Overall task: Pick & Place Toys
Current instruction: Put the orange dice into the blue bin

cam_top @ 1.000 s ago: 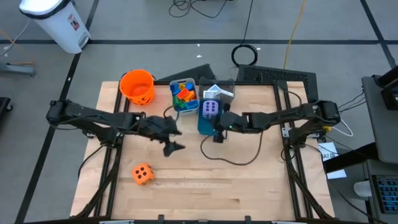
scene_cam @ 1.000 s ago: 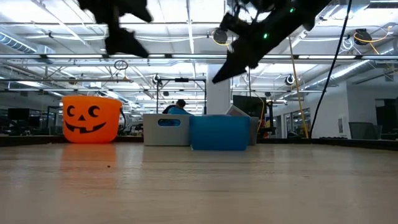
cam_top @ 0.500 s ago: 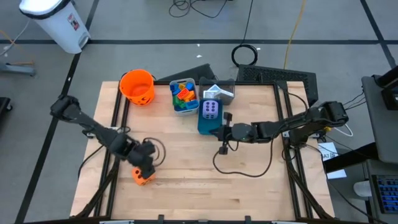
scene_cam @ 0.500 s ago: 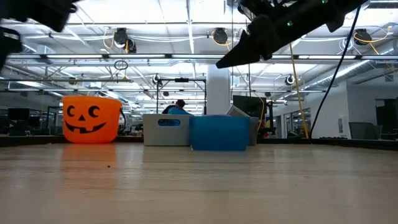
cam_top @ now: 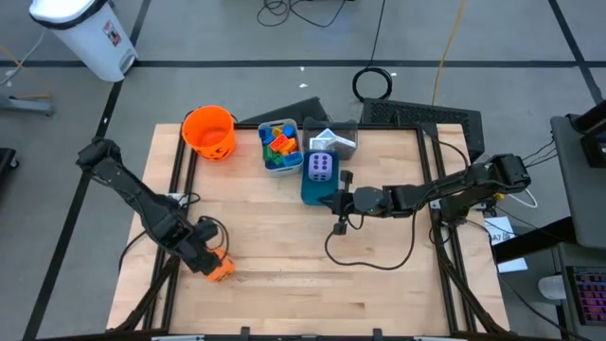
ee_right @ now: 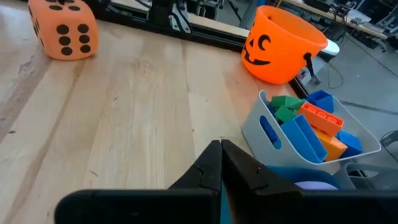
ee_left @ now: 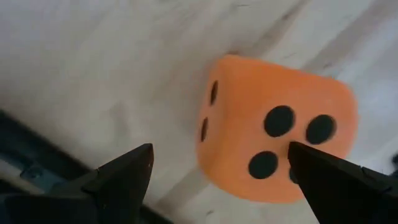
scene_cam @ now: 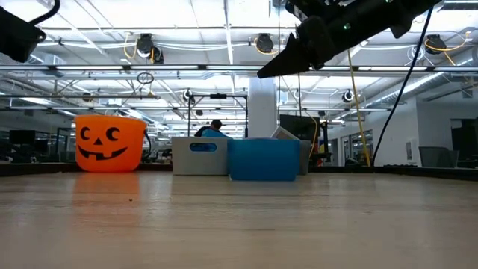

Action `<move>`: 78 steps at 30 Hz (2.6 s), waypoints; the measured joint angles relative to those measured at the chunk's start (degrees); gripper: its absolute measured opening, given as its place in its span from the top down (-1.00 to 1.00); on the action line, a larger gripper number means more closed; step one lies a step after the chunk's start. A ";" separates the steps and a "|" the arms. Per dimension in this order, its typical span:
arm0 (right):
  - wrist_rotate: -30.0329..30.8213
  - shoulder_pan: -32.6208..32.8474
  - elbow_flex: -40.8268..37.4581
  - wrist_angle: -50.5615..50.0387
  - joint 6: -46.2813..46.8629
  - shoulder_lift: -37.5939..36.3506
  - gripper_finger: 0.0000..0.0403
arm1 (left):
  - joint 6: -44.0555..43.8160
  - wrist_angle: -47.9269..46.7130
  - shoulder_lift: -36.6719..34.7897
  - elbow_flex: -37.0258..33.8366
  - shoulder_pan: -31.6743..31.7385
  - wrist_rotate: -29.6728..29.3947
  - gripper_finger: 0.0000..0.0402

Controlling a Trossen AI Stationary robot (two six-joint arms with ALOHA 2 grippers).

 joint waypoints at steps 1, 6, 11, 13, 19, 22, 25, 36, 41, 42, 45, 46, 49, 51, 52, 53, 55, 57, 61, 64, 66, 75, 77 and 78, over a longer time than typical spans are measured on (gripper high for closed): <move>0.02 0.00 0.00 0.33 0.01 0.00 0.99 | -0.55 1.28 -1.50 -1.35 -0.14 0.16 -0.89; -0.01 0.00 0.00 1.54 -0.13 0.00 1.00 | -0.65 12.84 -8.70 -9.15 -0.10 0.81 -0.89; -0.02 -0.07 0.00 1.44 -0.15 0.02 0.99 | -0.16 24.47 -12.61 -17.92 -0.10 2.72 -0.89; -0.02 -0.13 0.00 1.41 -0.13 0.02 1.00 | 0.19 30.23 -13.42 -21.25 -0.10 2.79 -0.89; -0.02 -0.13 0.00 1.60 -0.13 0.02 1.00 | 2.23 44.59 -13.36 -27.12 -0.07 2.14 -0.89; -0.02 -0.13 0.00 1.64 -0.13 0.02 1.00 | 3.74 44.45 -13.33 -27.26 -0.06 1.74 -0.89; -0.02 -0.13 0.00 1.67 -0.13 0.02 1.00 | 6.19 44.93 -13.29 -27.28 -0.05 0.92 -0.82; -0.02 -0.13 0.00 1.69 -0.13 0.02 1.00 | 6.93 48.93 -13.26 -27.34 0.06 -0.08 -0.02; 0.00 -0.13 0.00 1.71 -0.36 0.02 1.00 | 7.63 52.82 -13.13 -27.49 0.06 -1.78 0.01; 0.00 -0.13 0.00 1.71 -0.37 0.02 1.00 | 8.47 54.02 -13.13 -27.54 0.06 -2.59 0.01; 0.00 -0.13 0.02 1.73 -0.37 0.02 1.00 | 13.37 60.68 -13.17 -27.52 0.06 -5.47 0.01; 0.00 -0.13 0.02 1.76 -0.37 0.02 1.00 | 15.40 62.95 -13.18 -27.52 0.07 -6.63 0.02; 0.00 -0.13 0.02 1.78 -0.37 0.02 1.00 | 20.34 68.81 -13.19 -27.52 0.68 -11.11 0.09; 0.00 -0.13 0.02 1.80 -0.43 0.02 1.00 | 23.71 72.55 -13.20 -27.48 1.73 -13.99 0.10; 0.00 -0.13 0.02 1.82 -0.63 0.02 1.00 | 25.93 74.54 -13.20 -27.48 2.39 -15.43 0.10; 0.00 -0.13 0.02 1.90 -1.02 0.02 1.00 | 28.57 76.82 -13.20 -27.48 3.08 -16.77 0.11; 0.01 -0.13 0.02 2.27 -1.58 0.04 1.00 | 34.48 81.63 -13.22 -27.45 4.75 -19.30 0.11; 0.03 -0.13 0.02 2.62 -2.03 0.04 1.00 | 40.01 86.22 -13.22 -27.40 6.77 -21.39 0.11; 2.63 0.23 0.02 2.49 -3.15 -0.96 1.00 | 47.20 88.68 -13.22 -25.22 11.53 -22.40 0.11; 6.26 0.69 0.07 1.20 -3.07 -3.07 1.00 | 53.13 88.58 -13.16 -22.49 15.03 -22.34 0.11; 6.67 1.02 0.07 -0.84 -2.39 -5.10 1.00 | 57.70 87.56 -12.45 -20.16 17.55 -22.39 0.11; 9.76 5.17 0.07 -9.69 0.74 -14.01 1.00 | 69.44 80.31 -1.94 -9.92 28.47 -24.75 0.11; 12.23 6.61 0.07 -10.94 0.74 -15.30 1.00 | 71.47 75.37 1.91 -5.80 30.63 -24.74 0.11; 13.39 7.33 0.07 -11.62 0.75 -15.88 1.00 | 72.64 72.48 3.73 -3.39 31.65 -24.71 0.11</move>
